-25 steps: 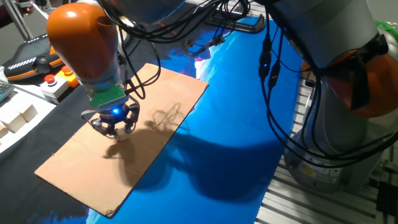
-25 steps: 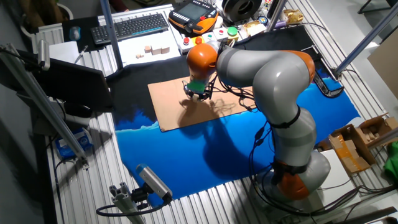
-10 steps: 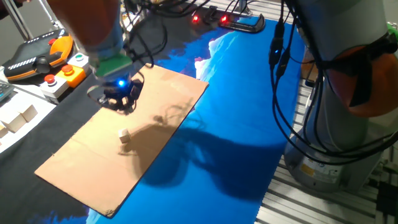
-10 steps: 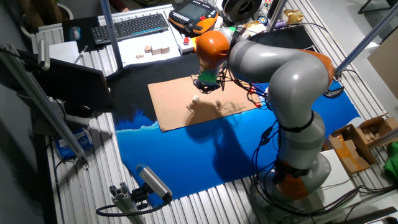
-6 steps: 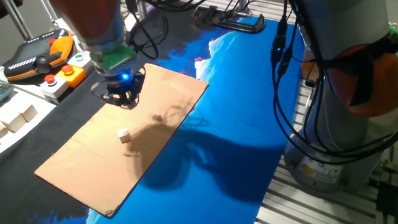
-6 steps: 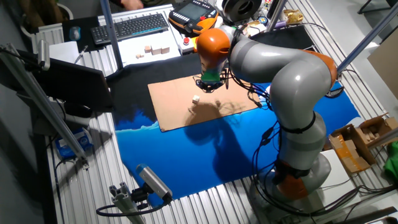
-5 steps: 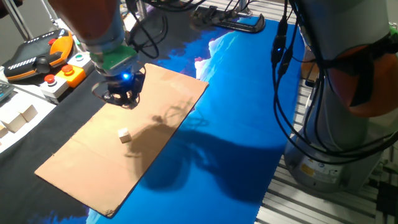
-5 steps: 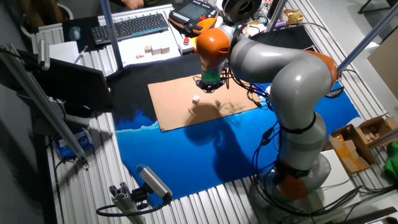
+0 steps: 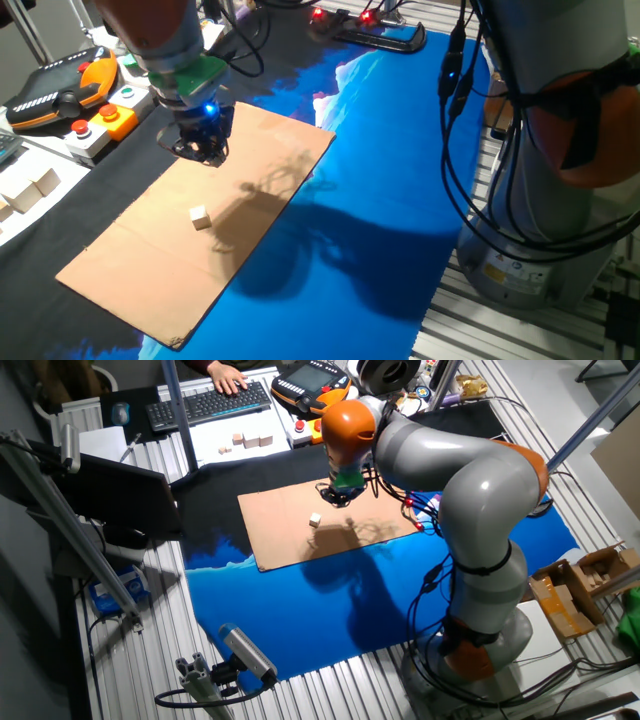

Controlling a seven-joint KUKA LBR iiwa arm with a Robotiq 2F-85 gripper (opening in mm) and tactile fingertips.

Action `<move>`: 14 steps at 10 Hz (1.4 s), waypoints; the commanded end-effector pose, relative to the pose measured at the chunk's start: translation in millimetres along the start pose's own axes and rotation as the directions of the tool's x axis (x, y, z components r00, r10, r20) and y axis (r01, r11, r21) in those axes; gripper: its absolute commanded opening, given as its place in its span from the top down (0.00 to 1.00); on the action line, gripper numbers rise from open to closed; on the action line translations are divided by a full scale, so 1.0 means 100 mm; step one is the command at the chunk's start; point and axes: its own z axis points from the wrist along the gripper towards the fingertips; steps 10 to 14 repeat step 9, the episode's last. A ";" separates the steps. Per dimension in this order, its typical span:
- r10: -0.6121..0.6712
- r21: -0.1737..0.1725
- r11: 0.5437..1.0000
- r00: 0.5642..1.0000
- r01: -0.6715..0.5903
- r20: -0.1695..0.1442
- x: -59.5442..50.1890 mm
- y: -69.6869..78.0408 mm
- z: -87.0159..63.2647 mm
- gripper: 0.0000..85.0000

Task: Grab the block and place it at the designated location

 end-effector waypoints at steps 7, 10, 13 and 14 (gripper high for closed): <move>-0.018 -0.011 1.000 1.000 0.018 0.003 -0.01 -0.03 0.00 0.99; -0.018 -0.011 1.000 1.000 0.018 0.003 -0.01 -0.03 0.01 0.99; -0.018 -0.011 1.000 1.000 0.018 0.003 -0.01 -0.03 0.01 0.99; -0.018 -0.011 1.000 1.000 0.018 0.003 -0.01 -0.03 0.01 0.99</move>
